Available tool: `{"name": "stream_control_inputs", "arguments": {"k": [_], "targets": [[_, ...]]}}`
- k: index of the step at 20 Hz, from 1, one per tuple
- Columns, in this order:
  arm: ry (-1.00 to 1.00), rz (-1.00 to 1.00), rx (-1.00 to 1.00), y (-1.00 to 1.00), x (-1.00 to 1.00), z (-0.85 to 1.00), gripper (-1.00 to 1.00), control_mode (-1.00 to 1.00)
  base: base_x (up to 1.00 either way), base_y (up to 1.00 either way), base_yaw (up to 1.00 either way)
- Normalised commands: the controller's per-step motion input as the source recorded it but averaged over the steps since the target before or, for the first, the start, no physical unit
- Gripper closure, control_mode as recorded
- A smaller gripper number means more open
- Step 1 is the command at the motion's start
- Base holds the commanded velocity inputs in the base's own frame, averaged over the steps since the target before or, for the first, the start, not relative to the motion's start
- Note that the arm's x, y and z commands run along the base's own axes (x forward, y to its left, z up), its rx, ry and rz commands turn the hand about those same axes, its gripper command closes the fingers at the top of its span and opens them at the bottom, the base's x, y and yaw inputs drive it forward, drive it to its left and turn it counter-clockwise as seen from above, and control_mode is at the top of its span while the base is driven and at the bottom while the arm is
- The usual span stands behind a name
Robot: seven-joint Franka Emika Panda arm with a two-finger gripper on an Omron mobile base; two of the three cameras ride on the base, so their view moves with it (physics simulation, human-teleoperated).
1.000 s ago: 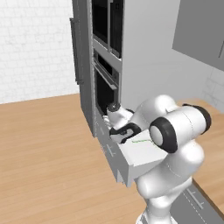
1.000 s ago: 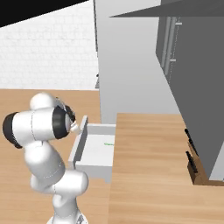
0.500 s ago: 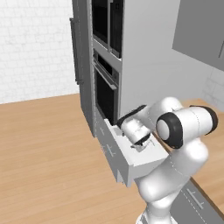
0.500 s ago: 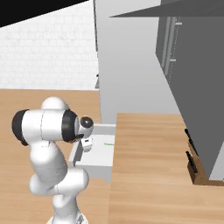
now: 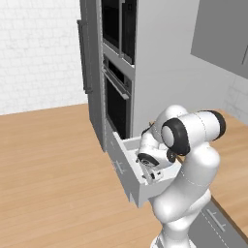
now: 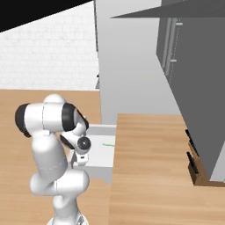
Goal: Take a straw from the drawer in front and place it inside the glass cup on the dining counter.
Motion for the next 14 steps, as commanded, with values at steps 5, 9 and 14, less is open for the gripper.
{"name": "stream_control_inputs", "arguments": {"k": [5, 9, 14], "targets": [[0.28, -0.02, 0.13, -0.17, 0.38, 0.24, -1.00, -1.00, 0.00, 0.00, 0.00], [0.29, 0.00, 0.19, -0.01, 0.40, 0.12, -1.00, -1.00, 0.00, 0.00, 0.00], [0.17, 0.08, 0.20, 0.32, 0.26, 0.00, -1.00, -1.00, 0.00, 0.00, 0.00]]}}
